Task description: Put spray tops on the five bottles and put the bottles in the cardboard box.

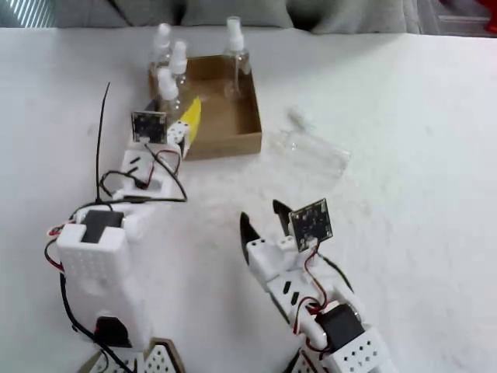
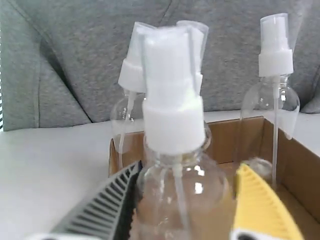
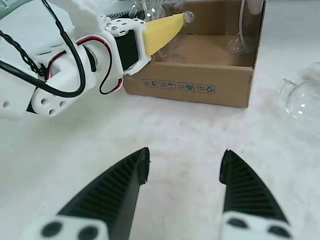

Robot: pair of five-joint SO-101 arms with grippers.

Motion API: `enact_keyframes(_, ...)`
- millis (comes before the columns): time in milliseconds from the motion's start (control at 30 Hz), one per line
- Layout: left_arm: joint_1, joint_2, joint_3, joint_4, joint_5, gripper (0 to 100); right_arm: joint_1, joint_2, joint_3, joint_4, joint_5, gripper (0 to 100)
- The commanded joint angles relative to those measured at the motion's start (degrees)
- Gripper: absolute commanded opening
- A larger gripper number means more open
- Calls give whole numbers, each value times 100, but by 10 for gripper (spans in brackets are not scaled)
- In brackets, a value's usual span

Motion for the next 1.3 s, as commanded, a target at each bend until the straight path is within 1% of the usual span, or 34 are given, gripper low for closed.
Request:
enact_keyframes(0,-22,-66,-53,-105,0,417,57,-66,-18,4,62,211)
enact_keyframes(333,-145,-136,9,-132,0,417,57,-66,-18,-4,62,211)
enact_keyframes(567,-110,-866,738,-132,0,418,57,-66,-18,-4,62,211)
enact_keyframes(900,-101,-1710,1169,-88,0,417,66,-66,-18,-4,62,211)
enact_keyframes(1267,-101,-4066,2092,1442,-35,416,66,-66,-18,-4,62,211)
